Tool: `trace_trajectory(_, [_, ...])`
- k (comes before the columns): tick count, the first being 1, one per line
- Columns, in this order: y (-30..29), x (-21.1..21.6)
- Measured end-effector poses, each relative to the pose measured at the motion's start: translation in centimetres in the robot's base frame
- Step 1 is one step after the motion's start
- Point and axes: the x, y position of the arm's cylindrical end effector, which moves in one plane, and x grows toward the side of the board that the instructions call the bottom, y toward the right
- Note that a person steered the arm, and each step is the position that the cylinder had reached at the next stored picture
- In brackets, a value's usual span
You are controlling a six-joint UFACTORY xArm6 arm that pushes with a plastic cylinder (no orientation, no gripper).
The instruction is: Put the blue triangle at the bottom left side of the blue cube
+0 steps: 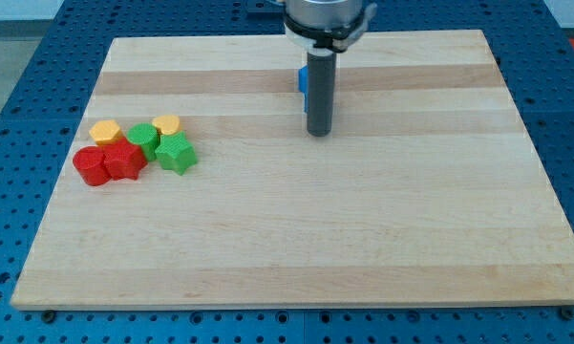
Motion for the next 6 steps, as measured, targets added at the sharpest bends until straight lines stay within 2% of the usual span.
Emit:
trace_trajectory(1, [3.9,0.8])
trace_trajectory(2, [6.2,-1.2])
trace_trajectory(3, [5.8,-2.8])
trace_trajectory(6, [-1.7,-4.7])
